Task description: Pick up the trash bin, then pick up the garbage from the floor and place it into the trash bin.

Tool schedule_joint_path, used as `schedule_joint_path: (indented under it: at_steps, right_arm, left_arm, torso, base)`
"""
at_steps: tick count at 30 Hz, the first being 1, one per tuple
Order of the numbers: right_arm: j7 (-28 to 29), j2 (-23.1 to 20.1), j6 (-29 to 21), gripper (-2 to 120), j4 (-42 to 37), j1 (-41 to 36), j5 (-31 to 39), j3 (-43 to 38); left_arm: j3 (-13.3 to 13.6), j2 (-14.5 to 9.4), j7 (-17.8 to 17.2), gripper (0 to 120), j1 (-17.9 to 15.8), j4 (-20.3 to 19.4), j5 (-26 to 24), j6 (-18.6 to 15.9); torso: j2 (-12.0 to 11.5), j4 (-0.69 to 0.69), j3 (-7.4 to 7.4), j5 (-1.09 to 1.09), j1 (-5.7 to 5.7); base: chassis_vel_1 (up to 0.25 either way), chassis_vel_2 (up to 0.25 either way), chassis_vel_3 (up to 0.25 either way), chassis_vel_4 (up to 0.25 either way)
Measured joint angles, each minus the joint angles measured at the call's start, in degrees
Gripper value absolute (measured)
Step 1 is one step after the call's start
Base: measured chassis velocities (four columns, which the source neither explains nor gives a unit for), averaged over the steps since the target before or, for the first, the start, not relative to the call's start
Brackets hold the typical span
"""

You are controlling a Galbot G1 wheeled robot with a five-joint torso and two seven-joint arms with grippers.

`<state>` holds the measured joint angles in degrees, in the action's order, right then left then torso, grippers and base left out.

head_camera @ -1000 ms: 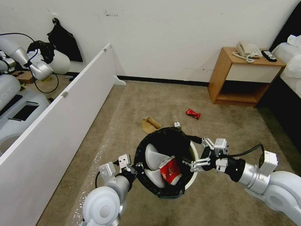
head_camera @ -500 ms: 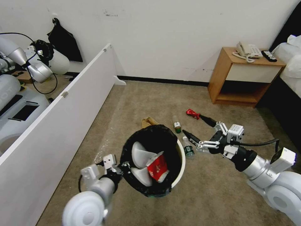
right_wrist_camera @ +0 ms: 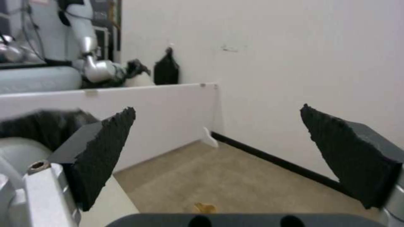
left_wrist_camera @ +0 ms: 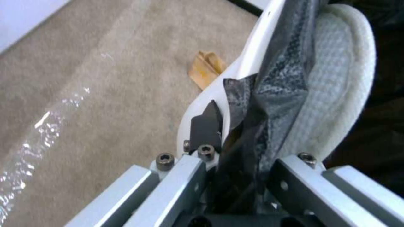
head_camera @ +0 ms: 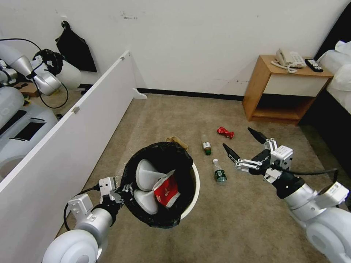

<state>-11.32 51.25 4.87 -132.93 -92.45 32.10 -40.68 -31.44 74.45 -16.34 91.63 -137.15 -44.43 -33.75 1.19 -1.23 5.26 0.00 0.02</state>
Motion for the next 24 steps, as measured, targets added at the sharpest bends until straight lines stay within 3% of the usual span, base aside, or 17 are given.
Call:
schedule_joint_path:
  at_steps: [5, 11, 24]
  right_arm:
    - [-0.51, 2.6, 0.64, 100, -0.08, -2.23, -3.76, 0.06]
    - [-0.78, 4.51, 0.87, 100, 0.14, -2.53, -5.56, 0.33]
    - [-0.31, 6.07, 0.41, 100, 0.53, -2.35, -6.42, 0.15]
  left_arm:
    - [-2.53, 1.39, 2.12, 1, 0.72, -0.4, 1.36, 0.32]
    - [-4.38, 0.91, 3.99, 1, 0.77, -0.48, 3.4, 0.83]
    - [-3.69, 3.04, 4.23, 1, 0.73, -0.75, 4.41, 1.07]
  torso:
    - [0.0, 0.0, 0.0, 0.0, 0.0]
    - [0.0, 0.0, 0.0, 0.0, 0.0]
    - [0.0, 0.0, 0.0, 0.0, 0.0]
  base:
    - [0.0, 0.0, 0.0, 0.0]
    - [0.0, 0.0, 0.0, 0.0]
    - [0.0, 0.0, 0.0, 0.0]
